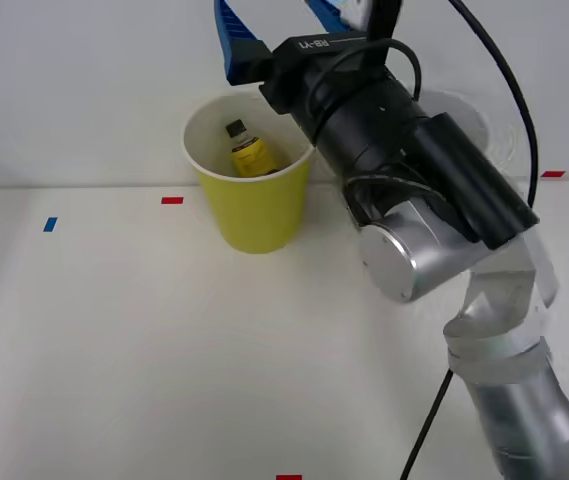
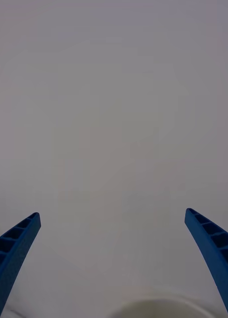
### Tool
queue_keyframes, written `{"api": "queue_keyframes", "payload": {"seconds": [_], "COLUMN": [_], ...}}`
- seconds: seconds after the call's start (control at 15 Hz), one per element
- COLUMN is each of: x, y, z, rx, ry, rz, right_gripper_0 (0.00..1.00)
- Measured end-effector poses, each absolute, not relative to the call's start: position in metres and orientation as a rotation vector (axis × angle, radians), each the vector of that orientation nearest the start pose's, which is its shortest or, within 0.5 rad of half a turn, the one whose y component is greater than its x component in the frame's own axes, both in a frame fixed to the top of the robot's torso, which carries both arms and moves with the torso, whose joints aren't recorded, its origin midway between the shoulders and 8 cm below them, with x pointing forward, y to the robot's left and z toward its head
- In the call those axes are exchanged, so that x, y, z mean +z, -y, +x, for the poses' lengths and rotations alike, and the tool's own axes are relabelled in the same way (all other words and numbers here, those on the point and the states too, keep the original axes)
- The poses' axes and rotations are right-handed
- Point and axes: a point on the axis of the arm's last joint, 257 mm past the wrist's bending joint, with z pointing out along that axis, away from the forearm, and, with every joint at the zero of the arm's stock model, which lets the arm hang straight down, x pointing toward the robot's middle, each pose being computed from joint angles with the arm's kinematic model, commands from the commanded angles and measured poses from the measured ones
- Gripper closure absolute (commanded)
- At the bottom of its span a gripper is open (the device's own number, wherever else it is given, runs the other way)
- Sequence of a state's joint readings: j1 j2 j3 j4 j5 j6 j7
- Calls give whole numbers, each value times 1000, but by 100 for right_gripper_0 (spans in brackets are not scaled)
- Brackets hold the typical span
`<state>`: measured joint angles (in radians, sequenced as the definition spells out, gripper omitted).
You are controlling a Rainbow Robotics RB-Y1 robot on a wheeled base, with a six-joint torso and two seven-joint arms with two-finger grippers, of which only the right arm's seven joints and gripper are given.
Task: Put cans in the gray bin, plastic bottles in the light green bin
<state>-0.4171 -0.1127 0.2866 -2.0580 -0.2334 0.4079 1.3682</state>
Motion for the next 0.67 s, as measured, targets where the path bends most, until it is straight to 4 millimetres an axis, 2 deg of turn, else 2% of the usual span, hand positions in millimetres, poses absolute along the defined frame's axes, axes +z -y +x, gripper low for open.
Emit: {"api": "queue_keyframes", "payload": {"seconds": [0.13,0.27,0.53,0.67], "x": [80,49,9,-15], "y": [33,72,132,159], "z": [475,452,418,408], "rx": [550,471,292,199], "ry": [-1235,-1313,-1403,-1462], "rz": [-266,-255,-221,-197], "right_gripper_0": [0,0,0,0]}}
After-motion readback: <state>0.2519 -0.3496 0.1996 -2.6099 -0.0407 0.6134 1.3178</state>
